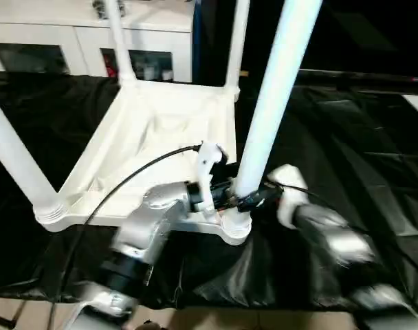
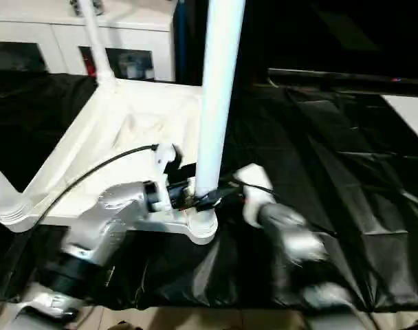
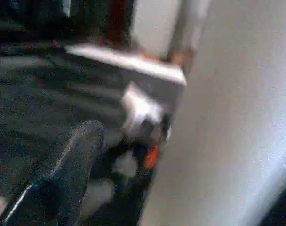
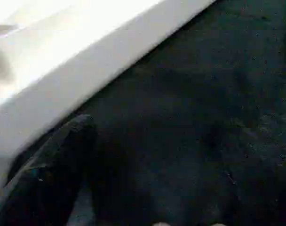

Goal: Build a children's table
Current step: Rotate table base, then rotate leg to tighten

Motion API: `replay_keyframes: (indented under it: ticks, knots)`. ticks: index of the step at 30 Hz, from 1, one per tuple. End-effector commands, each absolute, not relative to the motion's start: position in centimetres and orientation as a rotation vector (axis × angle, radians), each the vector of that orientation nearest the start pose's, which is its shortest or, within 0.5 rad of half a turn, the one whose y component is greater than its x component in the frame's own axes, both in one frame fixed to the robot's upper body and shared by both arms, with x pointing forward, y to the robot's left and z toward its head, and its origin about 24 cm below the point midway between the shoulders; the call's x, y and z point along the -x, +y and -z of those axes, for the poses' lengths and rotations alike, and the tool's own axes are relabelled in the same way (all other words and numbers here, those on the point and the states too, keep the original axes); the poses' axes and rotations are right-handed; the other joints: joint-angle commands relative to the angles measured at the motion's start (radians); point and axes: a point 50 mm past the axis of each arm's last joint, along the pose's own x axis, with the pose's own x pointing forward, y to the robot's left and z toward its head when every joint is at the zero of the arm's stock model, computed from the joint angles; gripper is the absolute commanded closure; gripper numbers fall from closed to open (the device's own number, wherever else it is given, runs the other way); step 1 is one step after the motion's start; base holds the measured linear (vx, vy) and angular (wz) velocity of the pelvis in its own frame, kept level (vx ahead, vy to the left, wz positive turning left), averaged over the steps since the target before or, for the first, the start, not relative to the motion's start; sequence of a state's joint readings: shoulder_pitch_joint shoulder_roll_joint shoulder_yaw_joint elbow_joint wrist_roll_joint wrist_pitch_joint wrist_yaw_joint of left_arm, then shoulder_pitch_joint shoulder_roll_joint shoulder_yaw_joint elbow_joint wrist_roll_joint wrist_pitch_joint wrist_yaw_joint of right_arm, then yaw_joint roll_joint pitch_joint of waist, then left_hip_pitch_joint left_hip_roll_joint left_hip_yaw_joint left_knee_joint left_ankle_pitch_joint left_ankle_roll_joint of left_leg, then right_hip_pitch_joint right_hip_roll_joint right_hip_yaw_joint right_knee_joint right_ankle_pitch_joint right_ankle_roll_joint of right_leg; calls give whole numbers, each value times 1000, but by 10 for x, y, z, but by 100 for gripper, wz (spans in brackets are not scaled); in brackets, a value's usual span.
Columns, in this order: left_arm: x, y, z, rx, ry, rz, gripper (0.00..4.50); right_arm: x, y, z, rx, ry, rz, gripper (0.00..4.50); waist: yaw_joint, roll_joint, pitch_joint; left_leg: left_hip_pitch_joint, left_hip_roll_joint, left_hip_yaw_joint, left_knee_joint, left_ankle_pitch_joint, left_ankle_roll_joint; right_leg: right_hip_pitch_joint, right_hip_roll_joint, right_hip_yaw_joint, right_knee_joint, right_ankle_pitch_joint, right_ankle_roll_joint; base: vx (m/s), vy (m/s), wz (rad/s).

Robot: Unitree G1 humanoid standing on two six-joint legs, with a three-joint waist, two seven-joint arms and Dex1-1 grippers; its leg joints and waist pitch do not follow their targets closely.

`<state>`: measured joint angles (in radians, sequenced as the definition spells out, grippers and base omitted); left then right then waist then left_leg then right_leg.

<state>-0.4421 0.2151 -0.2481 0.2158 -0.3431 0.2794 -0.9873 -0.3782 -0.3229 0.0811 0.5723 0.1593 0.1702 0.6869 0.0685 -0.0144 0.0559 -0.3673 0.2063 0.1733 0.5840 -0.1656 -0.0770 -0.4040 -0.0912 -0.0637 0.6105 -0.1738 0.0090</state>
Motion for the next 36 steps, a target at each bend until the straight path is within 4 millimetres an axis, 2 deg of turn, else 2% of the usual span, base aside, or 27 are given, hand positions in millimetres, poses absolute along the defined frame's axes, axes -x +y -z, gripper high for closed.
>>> replay_keyframes:
  ticks: [1,2,3,7,8,10,12,13,15,17,25,28,32,36]
  knots:
    - [-287,84,-77,-8,176,1372,0,-299,-184,-23,85,386,-742,8,13,0,-61,3,13,-4,-77,-331,11,48,-38,34,-89,-342,-153,0,0,0]
    - [-285,90,-74,-40,204,1394,0,-294,-188,-26,104,388,-772,8,14,-1,-62,10,16,-1,-74,-329,14,41,-38,37,-89,-327,-164,0,0,0]
    - [-285,96,-70,-82,232,1403,28,-291,-192,-29,127,388,-795,0,14,0,-62,7,16,-1,-75,-325,16,45,-37,37,-88,-321,-167,0,0,0]
    - [-288,115,-61,-236,331,1419,41,-276,-204,-42,176,393,-883,0,26,4,-62,11,19,-1,-77,-310,18,44,-38,39,-84,-288,-173,0,0,0]
    - [-289,120,-58,-289,371,1418,62,-269,-206,-48,177,401,-928,0,29,5,-62,12,20,-1,-78,-316,22,46,-37,39,-83,-277,-176,0,0,0]
    - [-291,124,-55,-340,401,1412,78,-263,-207,-51,174,413,-965,0,32,6,-60,14,20,-1,-77,-328,25,44,-37,39,-85,-291,-172,0,0,0]
    - [-292,125,-54,-349,414,1414,91,-260,-207,-53,165,423,-981,0,34,5,-60,11,21,-2,-79,-330,17,45,-42,38,-86,-308,-176,0,0,0]
    - [-294,126,-54,-334,426,1427,107,-252,-208,-58,152,442,-1022,0,36,9,-60,13,20,-2,-78,-333,11,43,-44,39,-86,-320,-181,0,0,0]
    - [-296,126,-54,-331,418,1437,118,-246,-208,-60,144,455,-1048,0,40,6,-58,13,20,-2,-78,-353,11,42,-45,40,-92,-349,-177,0,0,0]
    - [-298,127,-54,-332,406,1446,134,-242,-208,-62,144,462,-1063,0,45,10,-59,16,20,-2,-77,-358,10,41,-46,40,-94,-361,-169,0,0,0]
    - [-307,137,-53,-345,445,1488,200,-235,-208,-66,143,488,-1059,0,47,11,-58,15,18,-6,-79,-372,-1,40,-48,37,-101,-422,-145,0,0,0]
    - [-308,140,-52,-372,466,1496,220,-235,-208,-67,145,491,-1056,0,48,14,-60,16,19,-7,-79,-373,-5,40,-50,37,-100,-415,-150,0,0,0]
    - [-311,145,-50,-412,496,1505,248,-235,-208,-67,150,494,-1050,0,50,16,-62,12,21,-7,-79,-355,-5,43,-51,37,-94,-361,-169,0,0,0]
    - [-313,148,-49,-421,499,1500,280,-234,-208,-67,152,496,-1048,0,50,14,-63,12,21,-6,-78,-344,-4,46,-52,37,-90,-342,-177,0,0,0]
